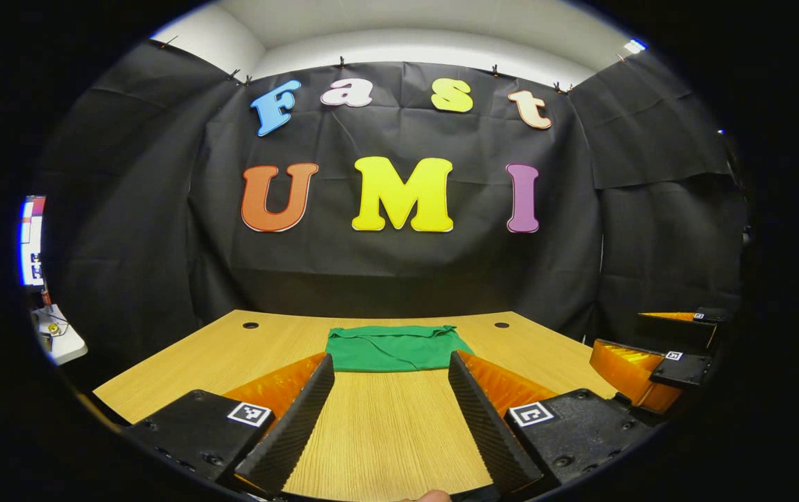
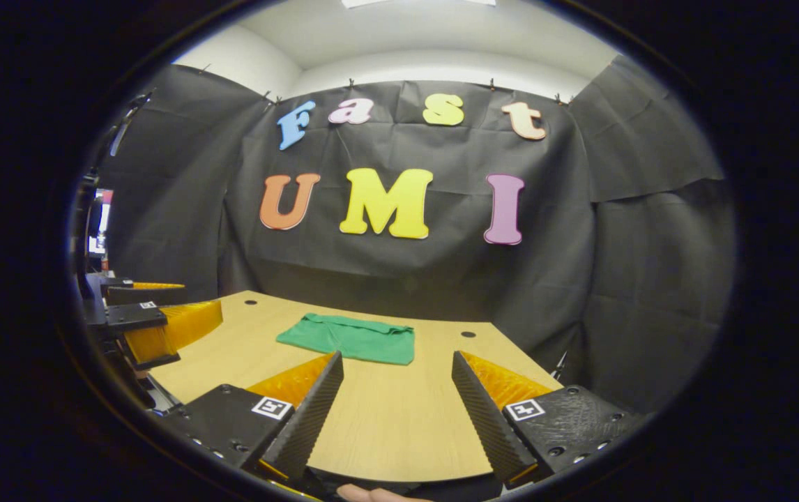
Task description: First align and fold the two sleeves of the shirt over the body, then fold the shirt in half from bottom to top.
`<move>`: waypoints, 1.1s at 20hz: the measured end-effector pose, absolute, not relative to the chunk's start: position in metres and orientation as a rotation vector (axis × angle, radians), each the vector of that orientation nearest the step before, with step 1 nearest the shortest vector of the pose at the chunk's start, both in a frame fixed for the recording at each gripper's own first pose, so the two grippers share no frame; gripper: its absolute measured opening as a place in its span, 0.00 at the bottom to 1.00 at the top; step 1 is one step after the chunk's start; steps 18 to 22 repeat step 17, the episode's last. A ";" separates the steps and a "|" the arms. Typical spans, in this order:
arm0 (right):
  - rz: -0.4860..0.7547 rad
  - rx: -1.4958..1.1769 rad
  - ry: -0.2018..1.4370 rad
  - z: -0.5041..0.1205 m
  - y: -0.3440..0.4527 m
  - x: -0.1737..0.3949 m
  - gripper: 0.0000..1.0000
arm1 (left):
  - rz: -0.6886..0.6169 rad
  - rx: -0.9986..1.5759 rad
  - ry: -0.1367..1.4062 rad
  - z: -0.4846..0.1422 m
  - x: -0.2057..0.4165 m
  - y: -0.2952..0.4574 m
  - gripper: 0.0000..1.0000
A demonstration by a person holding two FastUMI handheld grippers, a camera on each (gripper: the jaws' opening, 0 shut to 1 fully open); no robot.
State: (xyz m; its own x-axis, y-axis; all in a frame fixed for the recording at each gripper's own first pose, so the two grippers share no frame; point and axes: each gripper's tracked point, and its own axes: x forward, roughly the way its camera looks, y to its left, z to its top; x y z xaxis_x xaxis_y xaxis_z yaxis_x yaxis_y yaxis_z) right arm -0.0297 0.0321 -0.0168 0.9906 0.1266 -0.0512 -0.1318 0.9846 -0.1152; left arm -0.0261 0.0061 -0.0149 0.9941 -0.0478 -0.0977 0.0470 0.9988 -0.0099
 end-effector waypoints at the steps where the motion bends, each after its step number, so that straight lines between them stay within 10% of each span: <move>1: 0.131 -0.122 0.050 -0.018 0.033 -0.028 0.95 | -0.050 -0.005 0.099 -0.016 -0.026 0.005 1.00; 22: 0.117 -0.110 0.109 -0.039 0.022 -0.019 0.95 | -0.056 0.023 0.100 -0.020 -0.024 0.000 1.00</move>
